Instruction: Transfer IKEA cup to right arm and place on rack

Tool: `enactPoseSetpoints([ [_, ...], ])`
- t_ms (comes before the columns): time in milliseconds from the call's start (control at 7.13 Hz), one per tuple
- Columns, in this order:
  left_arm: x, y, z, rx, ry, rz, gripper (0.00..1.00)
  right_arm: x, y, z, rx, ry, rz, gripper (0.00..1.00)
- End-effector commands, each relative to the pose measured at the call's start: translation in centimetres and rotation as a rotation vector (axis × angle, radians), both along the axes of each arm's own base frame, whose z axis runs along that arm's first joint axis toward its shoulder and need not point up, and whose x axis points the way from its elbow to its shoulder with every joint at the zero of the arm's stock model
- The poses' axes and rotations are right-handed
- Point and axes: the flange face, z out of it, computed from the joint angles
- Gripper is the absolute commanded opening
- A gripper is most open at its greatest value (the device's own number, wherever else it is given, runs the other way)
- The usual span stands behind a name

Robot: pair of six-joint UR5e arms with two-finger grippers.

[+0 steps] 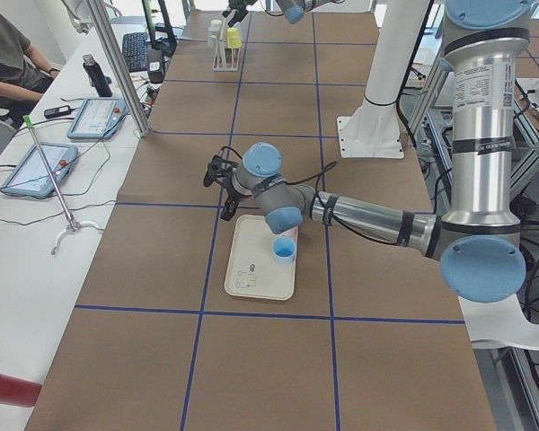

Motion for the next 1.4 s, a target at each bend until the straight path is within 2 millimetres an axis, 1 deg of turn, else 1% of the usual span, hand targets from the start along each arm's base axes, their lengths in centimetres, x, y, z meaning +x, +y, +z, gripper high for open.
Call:
enactPoseSetpoints([
  [0, -0.4, 3.8, 5.0, -0.039, -0.076, 0.064, 1.00, -0.5, 0.3, -0.2, 0.004, -0.005, -0.004, 1.00],
  [140, 0.1, 4.3, 5.8, -0.046, -0.087, 0.085, 1.00, -0.2, 0.6, -0.6, 0.011, -0.012, -0.002, 1.00],
  [280, 0.8, 4.8, 6.3, -0.063, -0.089, 0.098, 1.00, -0.2, 0.6, -0.6, 0.011, -0.012, -0.002, 1.00],
  [421, 1.8, 5.1, 7.1, -0.083, -0.095, 0.119, 1.00, -0.2, 0.6, -0.7, 0.012, -0.013, -0.002, 1.00],
  [561, 3.0, 5.5, 7.5, -0.107, -0.090, 0.133, 1.00, -0.1, 0.8, -0.8, 0.013, -0.014, -0.002, 1.00],
  [701, 3.3, 5.6, 7.9, -0.114, -0.093, 0.142, 1.00, -0.1, 0.8, -0.7, 0.012, -0.013, -0.002, 1.00],
  [841, 4.2, 6.0, 8.3, -0.123, -0.098, 0.166, 1.00, 0.0, 0.8, -0.7, 0.013, -0.014, -0.002, 1.00],
  [982, 4.8, 6.3, 9.0, -0.134, -0.106, 0.181, 1.00, 0.1, 1.0, -0.6, 0.014, -0.014, -0.002, 1.00],
  [1262, 4.7, 6.8, 10.0, -0.157, -0.114, 0.189, 1.00, 0.3, 1.2, -0.7, 0.016, -0.014, -0.001, 1.00],
])
